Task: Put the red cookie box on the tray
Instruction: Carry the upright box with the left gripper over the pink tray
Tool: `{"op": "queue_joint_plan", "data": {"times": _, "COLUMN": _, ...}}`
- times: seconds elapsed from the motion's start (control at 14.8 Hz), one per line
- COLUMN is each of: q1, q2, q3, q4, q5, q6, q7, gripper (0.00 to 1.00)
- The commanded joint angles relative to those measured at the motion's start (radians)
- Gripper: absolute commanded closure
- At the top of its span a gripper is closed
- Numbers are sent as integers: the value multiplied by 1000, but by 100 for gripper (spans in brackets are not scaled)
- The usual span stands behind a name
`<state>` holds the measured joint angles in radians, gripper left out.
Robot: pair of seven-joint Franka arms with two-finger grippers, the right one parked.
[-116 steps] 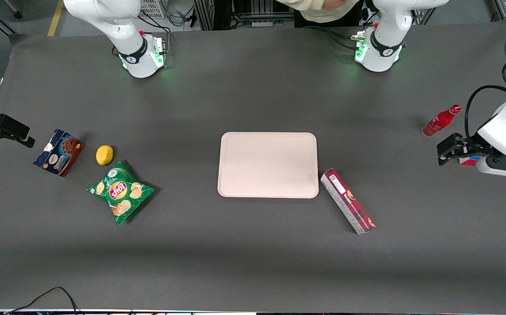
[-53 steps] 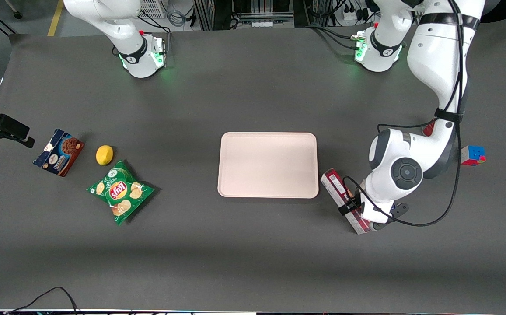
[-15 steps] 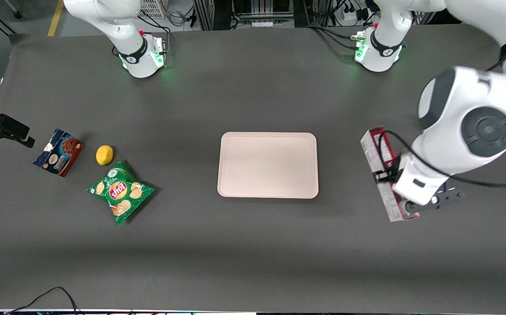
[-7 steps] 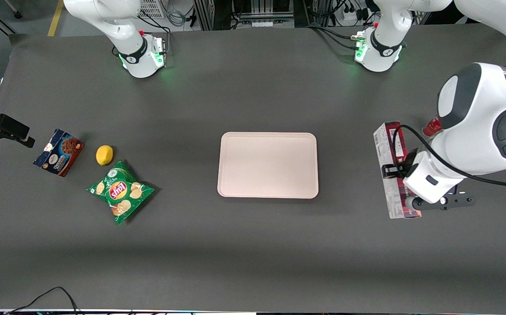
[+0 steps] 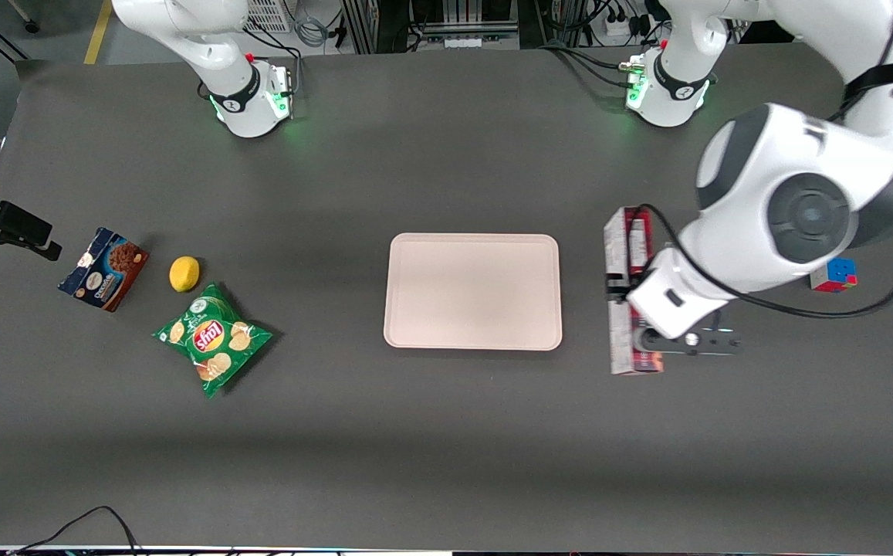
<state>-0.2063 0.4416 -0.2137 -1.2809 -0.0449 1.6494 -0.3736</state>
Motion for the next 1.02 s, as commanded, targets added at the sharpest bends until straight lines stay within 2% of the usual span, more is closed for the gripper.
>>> {"op": "queue_joint_plan", "data": {"times": 0.0, "q1": -10, "q2": -43, "q3": -82, "q4": -151, "q5": 28, "q6": 151, "q7": -137, "gripper": 96}}
{"op": "queue_joint_plan", "data": {"times": 0.27, "q1": -12, "q2": -86, "q3": -118, "q4": -374, "q5": 43, "q6": 374, "q7": -179, "gripper": 96}}
{"op": "queue_joint_plan", "data": {"times": 0.41, "q1": -16, "q2": -75, "q3": -137, "q4": -431, "q5": 100, "q6": 430, "q7": -182, "gripper": 96}}
{"op": "queue_joint_plan", "data": {"times": 0.47, "q1": -15, "q2": -69, "q3": -154, "q4": -451, "q5": 127, "q6": 461, "q7": -217, "gripper": 96}}
{"op": "queue_joint_plan", "data": {"times": 0.61, "q1": -16, "q2": -40, "q3": -161, "q4": -460, "q5": 132, "q6": 498, "q7": -319, "gripper": 95}}
{"op": "queue_joint_plan", "data": {"times": 0.81, "q1": -15, "q2": 5, "q3": -164, "q4": -471, "q5": 148, "q6": 530, "q7": -318, "gripper": 95}}
{"op": "queue_joint_plan", "data": {"times": 0.95, "q1": -16, "q2": 28, "q3": -165, "q4": -486, "q5": 187, "q6": 558, "q7": -320, "gripper": 95}}
